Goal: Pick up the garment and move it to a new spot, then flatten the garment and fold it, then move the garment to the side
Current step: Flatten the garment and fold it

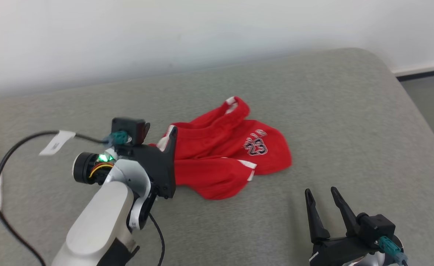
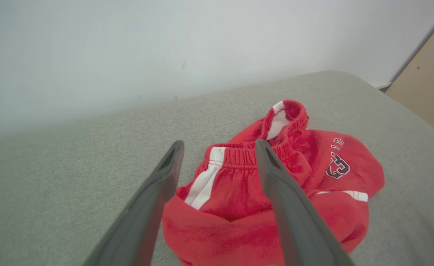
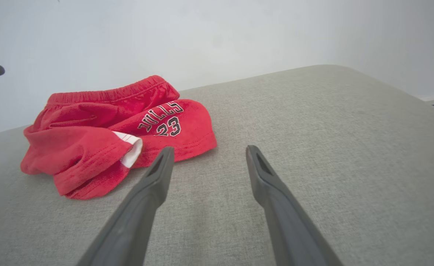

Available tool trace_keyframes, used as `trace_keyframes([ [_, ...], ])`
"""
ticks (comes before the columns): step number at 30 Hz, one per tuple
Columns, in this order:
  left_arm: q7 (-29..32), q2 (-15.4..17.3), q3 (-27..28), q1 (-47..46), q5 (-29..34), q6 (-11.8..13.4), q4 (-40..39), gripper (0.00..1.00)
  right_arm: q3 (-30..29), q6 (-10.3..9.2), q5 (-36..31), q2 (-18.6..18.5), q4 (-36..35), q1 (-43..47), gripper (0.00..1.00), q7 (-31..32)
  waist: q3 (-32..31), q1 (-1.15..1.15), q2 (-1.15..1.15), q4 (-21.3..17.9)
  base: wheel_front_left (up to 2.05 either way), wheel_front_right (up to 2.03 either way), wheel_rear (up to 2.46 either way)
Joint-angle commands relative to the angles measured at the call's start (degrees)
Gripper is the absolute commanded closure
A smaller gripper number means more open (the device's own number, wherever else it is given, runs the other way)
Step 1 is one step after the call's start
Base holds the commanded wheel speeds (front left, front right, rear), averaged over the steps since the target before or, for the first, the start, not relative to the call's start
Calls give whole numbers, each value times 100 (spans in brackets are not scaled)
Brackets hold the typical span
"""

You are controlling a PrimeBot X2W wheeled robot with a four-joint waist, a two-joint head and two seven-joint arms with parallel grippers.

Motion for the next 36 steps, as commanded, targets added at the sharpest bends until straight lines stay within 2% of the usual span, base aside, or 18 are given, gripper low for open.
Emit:
trace_keyframes([
  [1,92,17,-20,-71,14,-13,106,0,18,20,56,-2,22,-47,0,-18,118,1,0,-596,0,0,0],
  [8,740,75,-338,-701,167,-274,788,0,-16,20,134,1,55,-45,0,-28,343,1,0,-1355,0,0,0],
  [14,922,246,-584,-1077,548,-89,1406,0,78,20,269,0,-32,-101,0,-30,483,1,0,-1663,0,0,0],
  [16,1051,264,-643,-1146,576,-96,1584,0,74,20,288,-1,-61,-91,0,-29,500,1,0,-1685,0,0,0],
  [20,1159,366,-638,-1232,479,-289,1602,0,-98,20,240,0,-120,5,0,-22,519,1,0,-1563,0,0,0],
  [26,1205,491,-607,-1184,350,-434,1378,0,-237,20,141,-3,-153,101,0,-23,436,1,0,-1108,0,0,0],
  [29,1313,562,-630,-1111,233,-592,1172,0,-212,20,106,-4,-173,62,0,-22,385,1,0,-878,0,0,0],
  [32,1560,765,-684,-971,104,-850,922,0,-165,20,71,-3,-154,13,0,-22,346,1,0,-739,0,0,0],
  [35,1757,1037,-710,-965,56,-924,574,0,-185,20,48,-4,-133,20,0,-22,338,1,0,-656,0,0,0],
  [36,1757,1037,-710,-965,56,-924,574,0,-185,20,48,-4,-133,20,0,-22,338,1,0,-656,0,0,0],
])
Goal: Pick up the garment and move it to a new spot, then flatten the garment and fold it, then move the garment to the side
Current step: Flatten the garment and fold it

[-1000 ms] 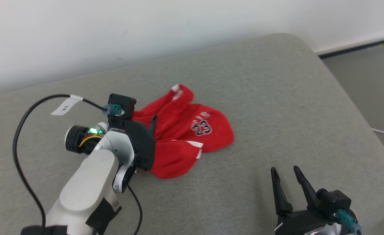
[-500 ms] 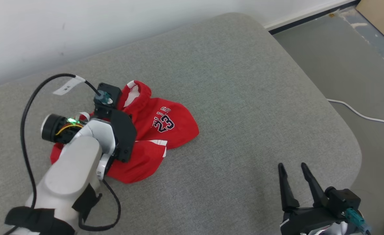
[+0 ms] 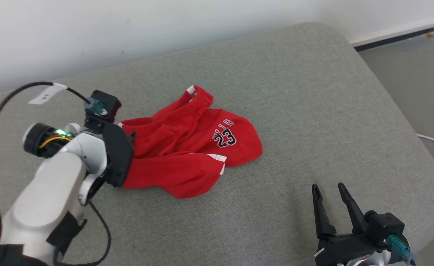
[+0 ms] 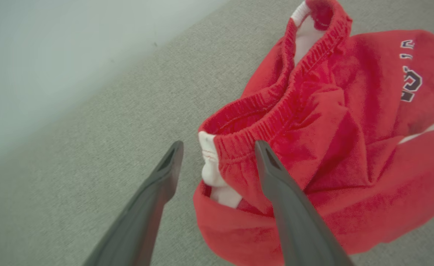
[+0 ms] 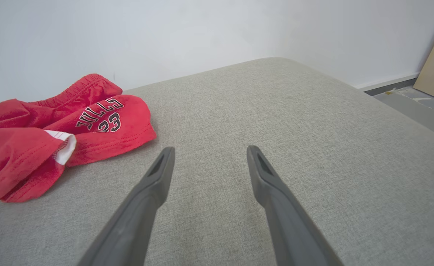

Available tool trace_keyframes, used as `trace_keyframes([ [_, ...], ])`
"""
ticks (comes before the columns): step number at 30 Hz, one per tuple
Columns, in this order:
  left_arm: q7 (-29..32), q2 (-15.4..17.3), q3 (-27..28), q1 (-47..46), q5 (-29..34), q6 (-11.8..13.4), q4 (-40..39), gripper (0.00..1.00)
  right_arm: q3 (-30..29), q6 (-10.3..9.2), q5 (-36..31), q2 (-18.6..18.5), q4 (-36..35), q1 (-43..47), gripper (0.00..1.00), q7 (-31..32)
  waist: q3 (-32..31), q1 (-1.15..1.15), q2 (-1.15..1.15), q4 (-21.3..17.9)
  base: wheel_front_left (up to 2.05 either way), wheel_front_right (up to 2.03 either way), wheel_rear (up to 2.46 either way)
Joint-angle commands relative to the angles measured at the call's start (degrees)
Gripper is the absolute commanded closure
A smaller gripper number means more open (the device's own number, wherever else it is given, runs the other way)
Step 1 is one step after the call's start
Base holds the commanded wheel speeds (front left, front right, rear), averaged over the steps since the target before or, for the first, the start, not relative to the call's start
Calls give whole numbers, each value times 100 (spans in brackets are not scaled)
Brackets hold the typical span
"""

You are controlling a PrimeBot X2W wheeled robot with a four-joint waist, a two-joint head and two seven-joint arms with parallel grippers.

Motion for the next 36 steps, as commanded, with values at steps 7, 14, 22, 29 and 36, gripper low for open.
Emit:
trace_keyframes([
  [7,5,363,-258,63,106,-124,-315,0,83,20,-48,-8,13,-97,0,-1,69,-1,0,-34,0,0,0],
  [14,-130,632,-720,-183,226,-186,-263,0,-24,20,-60,-4,-11,-55,0,-1,211,-1,0,-328,0,0,0],
  [22,-84,566,-687,-339,-111,-77,-3,100,-54,20,28,-5,26,-124,0,-1,266,-1,0,-305,0,0,0],
  [29,-1309,-200,-161,-569,-635,17,-426,100,-71,20,-108,-6,-20,-108,0,-2,158,-1,0,46,0,0,0],
  [36,-2547,-1124,182,-1068,-820,168,-937,100,19,20,-113,-8,46,-116,0,-2,-16,-1,0,236,0,0,0],
])
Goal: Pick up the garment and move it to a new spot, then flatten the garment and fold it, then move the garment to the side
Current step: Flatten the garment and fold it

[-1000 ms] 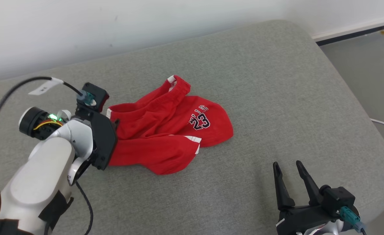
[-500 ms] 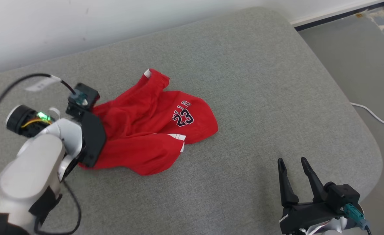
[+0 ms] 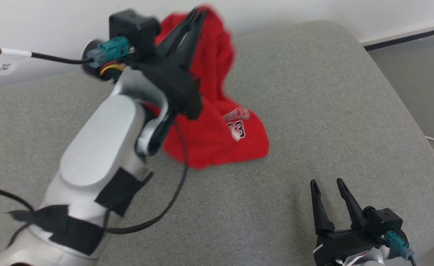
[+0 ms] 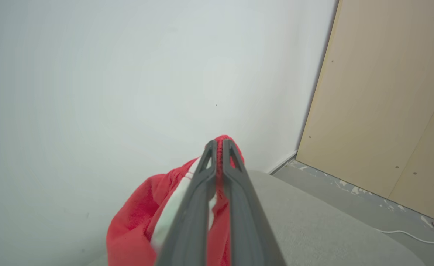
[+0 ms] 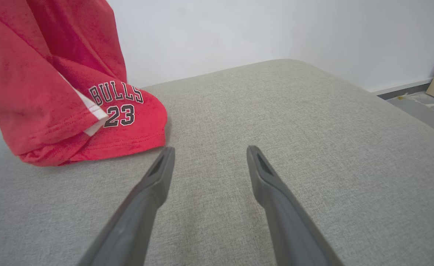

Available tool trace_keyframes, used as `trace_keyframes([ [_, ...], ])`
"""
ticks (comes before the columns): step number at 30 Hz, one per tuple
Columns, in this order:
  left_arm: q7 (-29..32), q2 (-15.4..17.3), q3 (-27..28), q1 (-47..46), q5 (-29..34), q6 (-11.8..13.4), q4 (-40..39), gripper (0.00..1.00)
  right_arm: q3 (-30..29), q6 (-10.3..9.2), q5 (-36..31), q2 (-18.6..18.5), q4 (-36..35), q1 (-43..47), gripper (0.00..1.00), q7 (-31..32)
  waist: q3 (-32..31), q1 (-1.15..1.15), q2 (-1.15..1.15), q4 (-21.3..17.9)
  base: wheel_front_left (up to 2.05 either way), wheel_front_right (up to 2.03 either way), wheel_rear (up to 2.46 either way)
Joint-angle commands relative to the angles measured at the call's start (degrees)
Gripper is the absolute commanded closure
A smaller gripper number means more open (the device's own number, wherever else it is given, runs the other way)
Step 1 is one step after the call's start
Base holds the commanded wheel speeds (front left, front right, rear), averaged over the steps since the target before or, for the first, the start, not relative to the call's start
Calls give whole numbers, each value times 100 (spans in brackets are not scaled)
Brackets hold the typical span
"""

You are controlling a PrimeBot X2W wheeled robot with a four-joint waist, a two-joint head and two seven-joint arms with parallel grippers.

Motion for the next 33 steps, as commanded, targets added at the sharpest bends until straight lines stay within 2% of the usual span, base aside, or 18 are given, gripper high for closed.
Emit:
trace_keyframes([
  [1,-195,-195,58,-146,-69,44,-72,100,8,20,-35,-7,22,22,0,-2,-118,0,0,67,0,0,0],
  [4,-573,-512,263,-286,-348,146,-259,100,17,20,-39,-6,78,32,0,-2,-217,0,0,69,0,0,0],
  [6,-823,-645,472,-314,-798,237,-405,100,2,20,-50,-7,110,55,0,-1,-287,0,0,83,0,0,0],
  [9,-1053,-697,665,-215,-1424,388,-560,100,-17,20,-48,-7,125,85,0,-2,-350,0,0,116,0,0,0],
  [14,-1432,-699,413,434,-2623,840,-631,100,-34,20,-60,-8,89,135,0,-2,-420,0,0,367,0,0,0],
  [16,-1559,-647,409,1027,-2694,965,-301,100,-58,20,-87,-3,68,186,0,-2,-407,0,0,625,0,0,0],
  [20,-1692,-225,625,1917,-2627,1118,278,100,-11,20,-89,-5,26,186,0,-2,-385,0,0,908,0,0,0],
  [25,-1794,152,1110,2677,-2590,1246,815,100,-5,20,-135,-9,69,168,0,0,-385,0,0,1219,0,0,0],
  [27,-1795,188,1238,2933,-2609,1267,1059,100,18,20,-139,-3,82,161,0,8,-415,0,0,1297,0,0,0],
  [28,-1793,219,1247,3023,-2563,1259,1181,0,33,20,-138,-5,82,156,0,16,-431,0,0,1317,0,0,0],
  [33,-1797,327,1499,3289,-2221,1158,1381,0,20,20,-174,-9,38,155,0,52,-504,0,0,1367,0,0,0],
])
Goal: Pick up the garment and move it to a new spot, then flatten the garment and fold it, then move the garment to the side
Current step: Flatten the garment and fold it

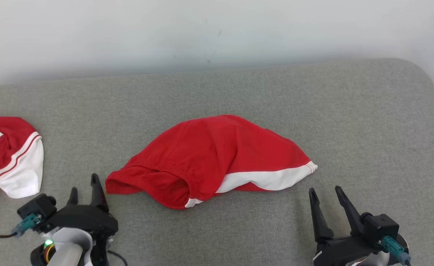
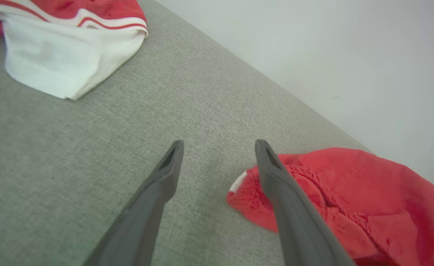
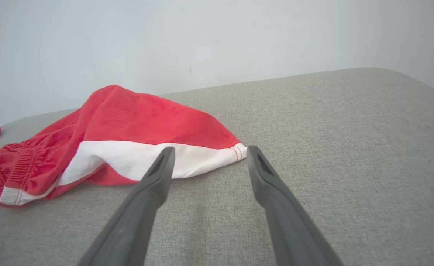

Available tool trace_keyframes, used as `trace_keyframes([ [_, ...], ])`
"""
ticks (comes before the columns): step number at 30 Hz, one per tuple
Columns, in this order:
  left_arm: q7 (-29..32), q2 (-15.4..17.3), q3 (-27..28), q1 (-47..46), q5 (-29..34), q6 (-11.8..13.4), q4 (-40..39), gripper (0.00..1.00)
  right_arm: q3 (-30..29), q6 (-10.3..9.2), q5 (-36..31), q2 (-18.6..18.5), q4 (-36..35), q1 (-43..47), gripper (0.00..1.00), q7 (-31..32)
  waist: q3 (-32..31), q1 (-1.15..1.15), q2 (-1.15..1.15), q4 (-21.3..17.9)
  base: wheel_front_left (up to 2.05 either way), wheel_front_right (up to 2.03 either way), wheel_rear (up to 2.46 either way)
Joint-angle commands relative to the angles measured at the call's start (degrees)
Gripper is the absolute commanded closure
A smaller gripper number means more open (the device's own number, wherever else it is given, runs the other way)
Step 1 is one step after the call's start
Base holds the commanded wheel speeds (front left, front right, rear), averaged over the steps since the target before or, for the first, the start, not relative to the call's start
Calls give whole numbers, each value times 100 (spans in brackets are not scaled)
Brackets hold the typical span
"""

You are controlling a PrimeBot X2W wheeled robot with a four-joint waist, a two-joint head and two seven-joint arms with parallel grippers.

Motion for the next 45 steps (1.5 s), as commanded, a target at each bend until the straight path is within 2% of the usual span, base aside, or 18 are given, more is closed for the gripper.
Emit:
trace_keyframes([
  [1,-16,82,84,188,266,-10,-61,0,-22,20,-46,-7,-47,32,0,16,-49,0,0,35,0,0,0],
  [3,-17,143,109,296,600,-130,-276,0,-53,20,-67,-6,-87,57,0,29,-51,0,0,29,0,0,0],
  [5,-16,127,-166,478,898,-533,-556,0,-121,20,-94,-11,-138,90,0,64,-59,0,0,11,0,0,0],
  [7,-9,264,-574,617,1235,-895,-841,0,-218,20,-135,-11,-209,109,0,101,-70,0,0,1,0,0,0],
  [10,84,344,-1134,771,1682,-1104,-1209,0,-376,20,-224,-6,-306,86,0,210,-76,0,0,-19,0,0,0],
  [16,362,264,-1753,800,2216,-978,-1522,0,-565,20,-399,-4,-465,3,0,446,-24,0,0,-35,0,0,0],
  [25,798,199,-2118,378,2618,-735,-1172,0,-470,20,-452,-8,-464,-146,0,703,49,0,0,-126,0,0,0],
  [33,862,76,-2303,145,2689,-849,-963,0,-575,20,-564,-7,-222,-303,0,1182,109,0,0,-144,0,0,0],
  [35,889,44,-2317,102,2640,-890,-929,20,-584,20,-611,-6,-166,-361,0,1309,128,0,0,-129,0,0,0],
  [36,903,37,-2323,89,2637,-887,-908,47,-587,20,-638,-7,-147,-400,0,1354,139,0,0,-120,0,0,0],
  [37,926,25,-2331,78,2632,-889,-883,61,-585,20,-655,-7,-116,-443,0,1410,153,0,0,-112,0,0,0],
  [38,930,10,-2336,53,2623,-893,-860,84,-576,20,-665,-7,-83,-487,0,1459,168,0,0,-104,0,0,0],
  [39,924,-6,-2332,20,2610,-900,-843,96,-565,20,-677,-7,-60,-530,0,1495,183,0,0,-96,0,0,0],
  [40,920,-17,-2331,-10,2603,-899,-827,100,-549,20,-712,-5,-24,-587,0,1534,197,0,0,-89,0,0,0],
  [45,923,-29,-2365,-112,2622,-931,-761,100,-527,20,-808,-45,205,-960,0,1770,276,0,0,-57,0,0,0],
])
